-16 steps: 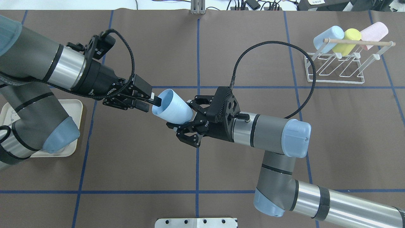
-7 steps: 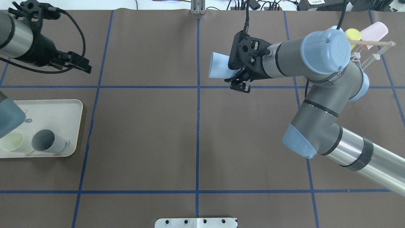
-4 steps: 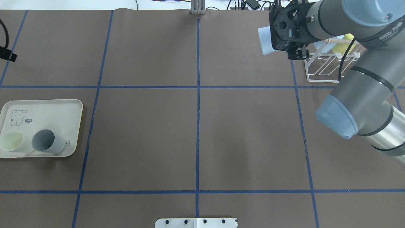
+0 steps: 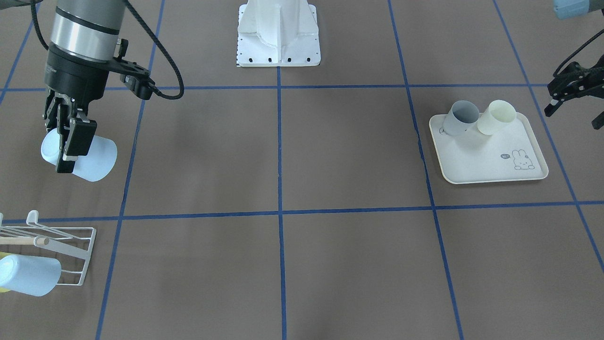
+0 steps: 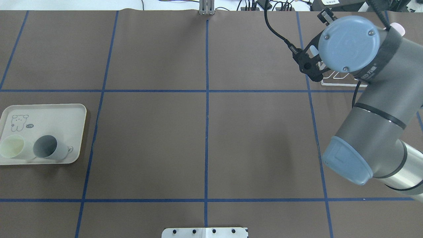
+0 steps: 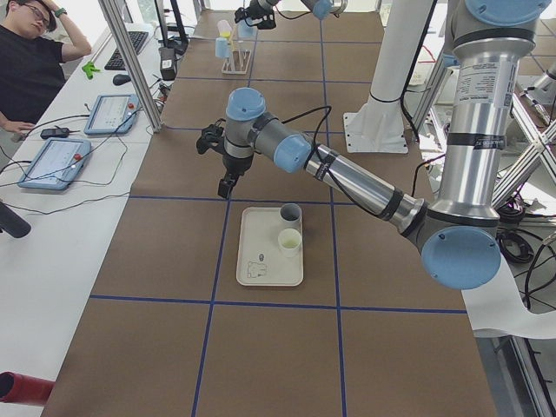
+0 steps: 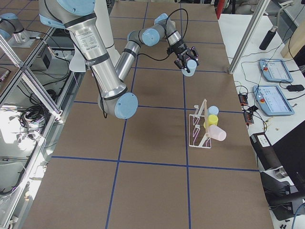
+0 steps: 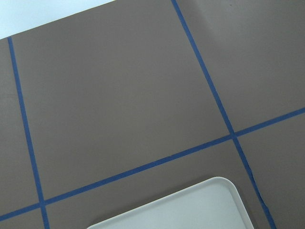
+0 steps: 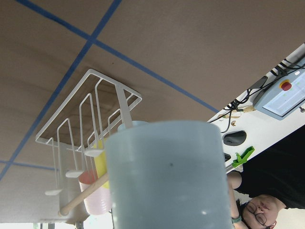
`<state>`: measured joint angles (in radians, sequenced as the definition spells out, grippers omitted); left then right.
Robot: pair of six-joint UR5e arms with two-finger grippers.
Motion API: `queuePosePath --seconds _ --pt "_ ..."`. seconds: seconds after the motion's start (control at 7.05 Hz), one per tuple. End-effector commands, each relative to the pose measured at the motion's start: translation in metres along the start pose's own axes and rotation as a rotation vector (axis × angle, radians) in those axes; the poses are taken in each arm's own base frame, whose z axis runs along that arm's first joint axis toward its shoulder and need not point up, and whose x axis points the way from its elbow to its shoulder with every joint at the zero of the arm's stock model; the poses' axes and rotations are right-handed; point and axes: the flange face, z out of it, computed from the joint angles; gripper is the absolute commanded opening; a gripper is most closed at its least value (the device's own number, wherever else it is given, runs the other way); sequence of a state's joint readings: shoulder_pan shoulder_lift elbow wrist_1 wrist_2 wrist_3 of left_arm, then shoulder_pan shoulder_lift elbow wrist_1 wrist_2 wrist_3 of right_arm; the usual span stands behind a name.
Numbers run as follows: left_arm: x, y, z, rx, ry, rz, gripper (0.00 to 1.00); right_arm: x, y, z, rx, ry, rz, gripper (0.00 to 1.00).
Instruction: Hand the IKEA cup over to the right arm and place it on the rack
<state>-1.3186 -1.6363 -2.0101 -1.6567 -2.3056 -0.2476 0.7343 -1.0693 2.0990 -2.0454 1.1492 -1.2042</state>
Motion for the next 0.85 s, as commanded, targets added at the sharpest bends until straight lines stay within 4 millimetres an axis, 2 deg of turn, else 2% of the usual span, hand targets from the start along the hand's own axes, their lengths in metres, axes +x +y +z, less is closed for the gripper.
queuePosePath --seconds 0.0,0.43,0.57,0.71 --pt "0.000 0.001 0.000 -0.001 0.006 -0.006 1.00 -0.030 0.000 0.026 -0.156 -0.052 -0.084 0.40" --pt "0.002 0.000 0.002 -0.007 0.018 -0.014 1.00 -0.036 0.006 0.037 -0.228 -0.028 -0.073 0.40" --pt "0.003 0.000 0.001 -0.004 0.019 -0.023 1.00 -0.050 0.004 0.052 -0.220 -0.008 -0.061 0.40" --pt "0.002 0.000 0.002 -0.004 0.019 -0.025 1.00 -0.071 0.000 0.076 -0.210 0.018 -0.048 0.41"
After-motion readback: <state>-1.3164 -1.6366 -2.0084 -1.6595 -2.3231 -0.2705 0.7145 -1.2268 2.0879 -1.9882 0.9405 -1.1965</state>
